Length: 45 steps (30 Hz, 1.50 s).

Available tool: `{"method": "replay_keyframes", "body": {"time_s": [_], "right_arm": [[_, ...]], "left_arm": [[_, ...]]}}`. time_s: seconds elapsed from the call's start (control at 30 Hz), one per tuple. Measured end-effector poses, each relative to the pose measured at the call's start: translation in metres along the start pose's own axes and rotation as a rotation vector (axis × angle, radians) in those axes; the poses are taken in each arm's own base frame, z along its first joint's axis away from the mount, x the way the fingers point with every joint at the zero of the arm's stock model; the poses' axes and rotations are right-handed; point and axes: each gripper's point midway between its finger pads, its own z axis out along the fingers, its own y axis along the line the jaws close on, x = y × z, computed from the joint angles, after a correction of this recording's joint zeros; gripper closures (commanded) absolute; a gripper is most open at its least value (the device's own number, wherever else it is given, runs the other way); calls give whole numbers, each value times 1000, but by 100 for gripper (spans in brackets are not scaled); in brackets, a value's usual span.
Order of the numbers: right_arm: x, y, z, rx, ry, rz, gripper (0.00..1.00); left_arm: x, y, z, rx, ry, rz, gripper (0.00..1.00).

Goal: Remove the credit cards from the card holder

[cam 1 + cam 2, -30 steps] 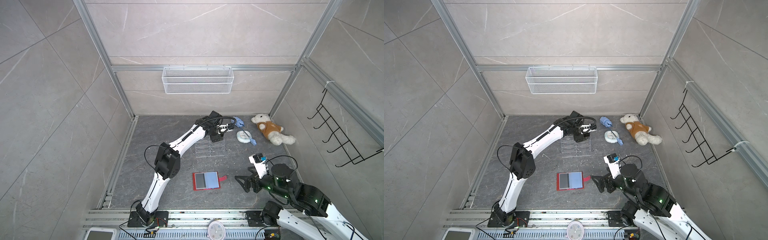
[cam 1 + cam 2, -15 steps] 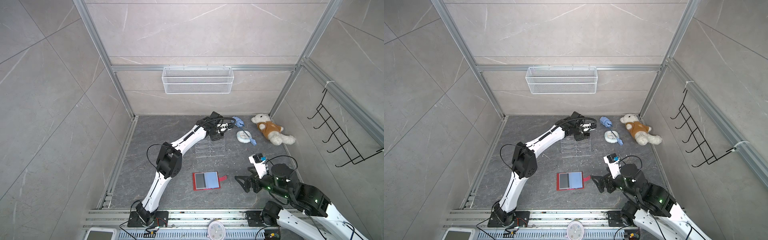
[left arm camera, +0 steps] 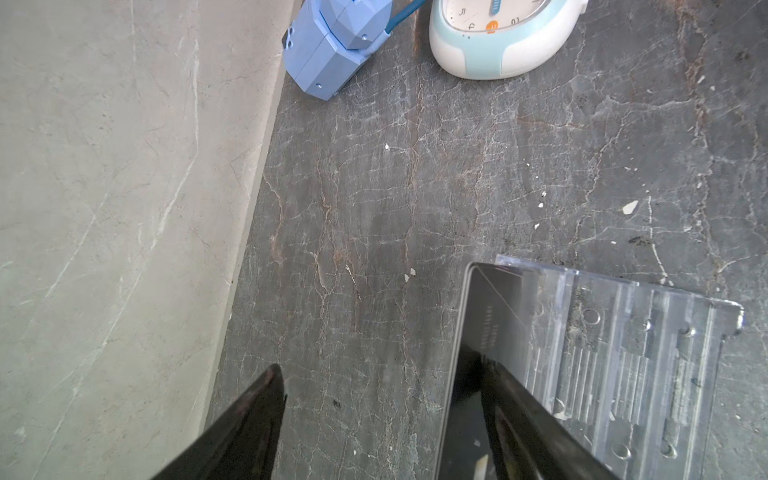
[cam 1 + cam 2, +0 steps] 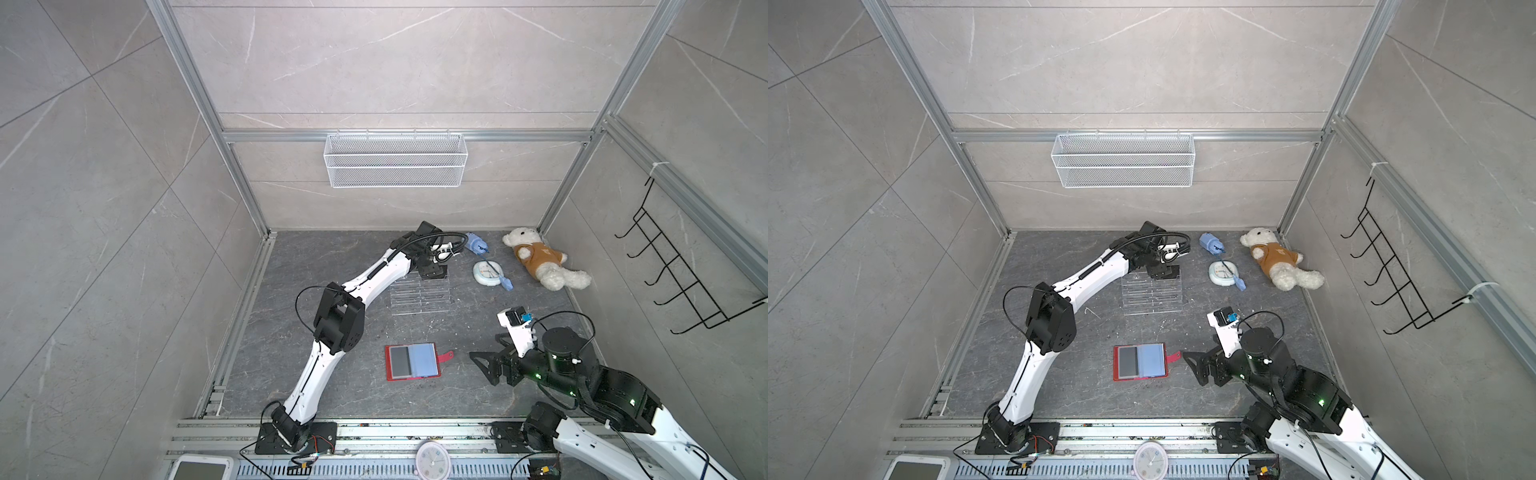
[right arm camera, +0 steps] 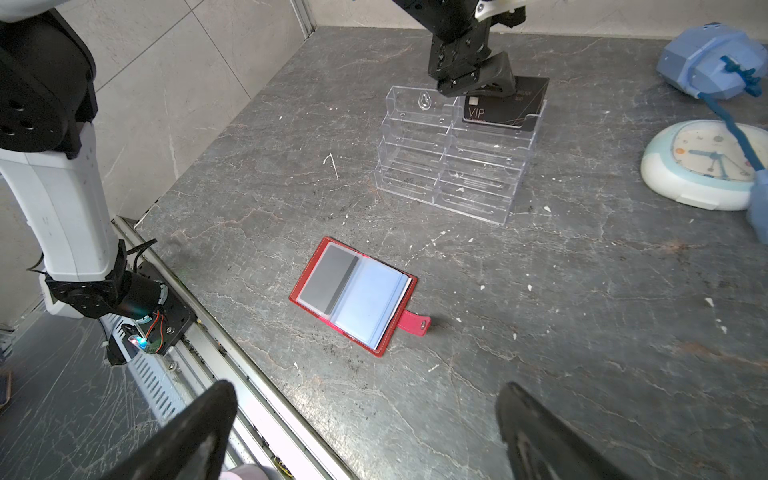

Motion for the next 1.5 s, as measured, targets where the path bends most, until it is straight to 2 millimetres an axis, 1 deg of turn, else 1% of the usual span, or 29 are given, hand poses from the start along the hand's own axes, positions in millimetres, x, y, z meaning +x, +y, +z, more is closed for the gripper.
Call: {"method": "replay_keyframes", "body": {"time_s": [0.23, 0.33, 0.43, 0.53, 0.67, 0.77, 0.83, 0.93, 1.03, 1.13, 1.2, 1.23, 1.27, 1.3, 1.4, 1.5], "right_arm": [[0, 0, 0, 0, 0, 0, 0], [0, 0, 0, 0, 0, 0, 0], [0, 0, 0, 1, 0, 0, 0], [0, 0, 0, 1, 0, 0, 0], [0, -2, 0, 10, -3, 0, 0], [-2, -4, -1, 25, -13, 7, 0], [-5, -6, -3, 34, -33, 12, 0], [-14, -7, -4, 41, -83, 36, 0], [-16, -10, 1, 56, -104, 57, 0], [-18, -12, 6, 65, -109, 75, 0], [-20, -11, 10, 60, -107, 86, 0], [-20, -10, 13, 58, -104, 91, 0], [-20, -8, 17, 49, -98, 97, 0], [-18, -7, 21, 42, -87, 102, 0], [-10, -1, 35, 6, -40, 118, 0], [-1, 5, 48, -31, 3, 140, 5]], "left_arm": [[1, 1, 0, -1, 1, -10, 24], [2, 0, -3, -4, -2, -15, 24], [4, -1, -15, -12, -11, -27, 24], [1, 2, -34, -31, -33, -53, 24], [-12, 12, -73, -82, -98, -112, 24], [-19, 18, -110, -121, -158, -181, 24], [-22, 18, -135, -141, -198, -230, 24], [-23, 13, -174, -176, -260, -305, 23], [-20, -6, -210, -186, -319, -369, 18], [-13, -24, -248, -182, -374, -437, 16], [-8, -32, -274, -179, -418, -497, 13], [-4, -33, -283, -181, -432, -525, 13], [0, -35, -294, -182, -448, -561, 9], [6, -37, -305, -179, -461, -599, 1], [24, -49, -328, -158, -482, -713, 0], [45, -67, -338, -121, -481, -819, 0]]}}
